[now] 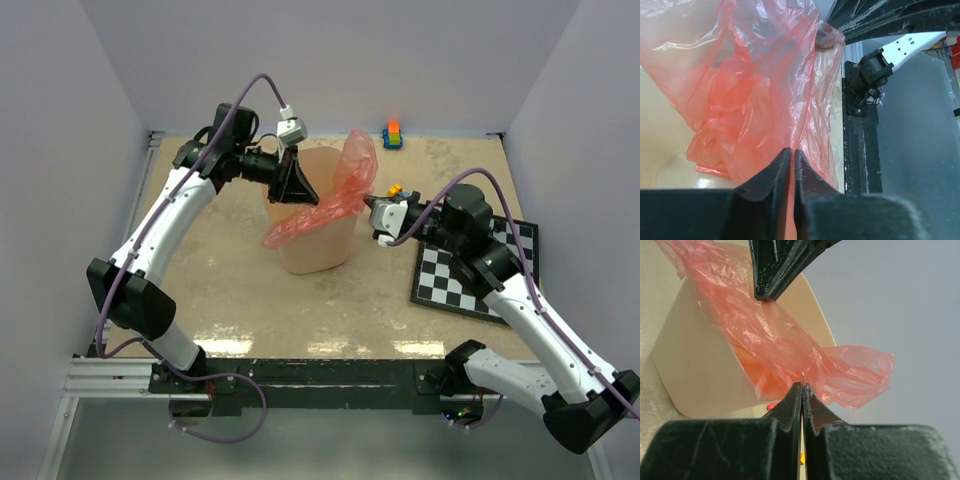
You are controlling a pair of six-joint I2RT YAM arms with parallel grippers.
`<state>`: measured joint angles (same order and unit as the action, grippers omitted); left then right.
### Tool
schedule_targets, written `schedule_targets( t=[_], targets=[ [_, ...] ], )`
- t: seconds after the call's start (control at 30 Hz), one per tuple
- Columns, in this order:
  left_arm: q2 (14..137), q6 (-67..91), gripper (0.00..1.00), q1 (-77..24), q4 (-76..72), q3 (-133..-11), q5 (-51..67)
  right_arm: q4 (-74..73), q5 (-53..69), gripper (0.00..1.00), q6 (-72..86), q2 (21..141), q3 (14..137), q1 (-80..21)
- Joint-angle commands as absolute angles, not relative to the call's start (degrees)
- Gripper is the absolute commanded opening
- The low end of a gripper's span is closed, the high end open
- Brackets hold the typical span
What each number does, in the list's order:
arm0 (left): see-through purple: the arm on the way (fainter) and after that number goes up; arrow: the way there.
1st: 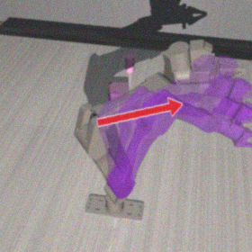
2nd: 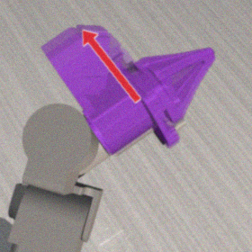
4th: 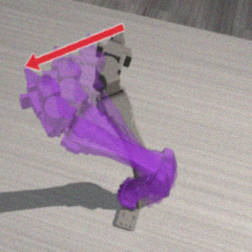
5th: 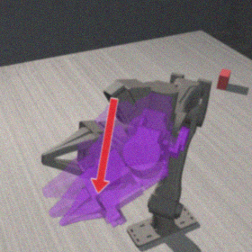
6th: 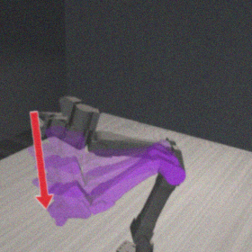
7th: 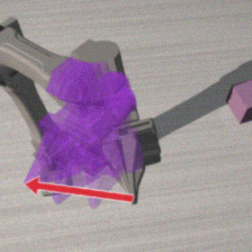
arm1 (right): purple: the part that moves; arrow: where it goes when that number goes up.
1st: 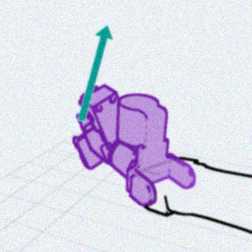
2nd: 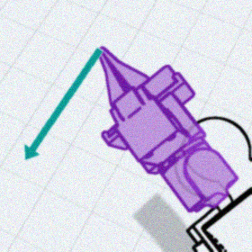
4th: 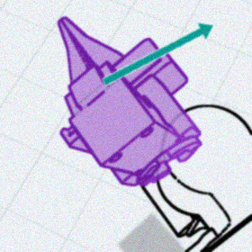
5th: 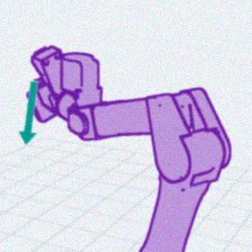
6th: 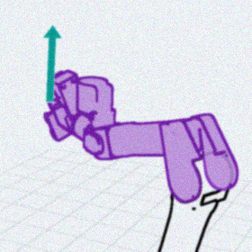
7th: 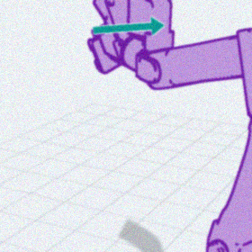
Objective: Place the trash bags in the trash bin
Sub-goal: Place the trash bag in the trash bin.
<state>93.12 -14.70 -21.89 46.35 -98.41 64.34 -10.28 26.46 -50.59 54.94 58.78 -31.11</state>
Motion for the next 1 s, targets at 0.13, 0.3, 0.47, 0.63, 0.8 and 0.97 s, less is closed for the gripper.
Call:
schedule_targets(
  t=[0.13,0.3,0.47,0.63,0.8,0.97],
  targets=[
    [92.6,-14.3,0.0,-20.9,42.8,-101.8,55.7,-9.9,25.6,0.0,-51.4,53.3,57.7,-31.3],
    [89.1,-11.9,0.0,-14.3,36.0,-99.8,44.5,-11.5,24.9,0.0,-55.2,48.3,54.3,-31.3],
    [86.4,-12.5,0.0,-9.8,34.4,-96.4,39.6,-14.2,25.9,0.0,-60.1,44.5,49.7,-31.2],
    [80.6,-11.2,0.0,-8.5,28.0,-87.9,32.4,-14.6,26.5,0.0,-66.3,43.3,46.1,-31.3],
    [75.7,-11.5,0.0,-6.4,26.4,-82.6,28.7,-15.2,27.2,0.0,-70.7,43.9,43.8,-31.3],
    [68.3,-13.7,0.0,-3.6,19.5,-73.4,28.9,-14.4,27.5,0.0,-73.4,44.8,42.3,-31.3]
  ],
)
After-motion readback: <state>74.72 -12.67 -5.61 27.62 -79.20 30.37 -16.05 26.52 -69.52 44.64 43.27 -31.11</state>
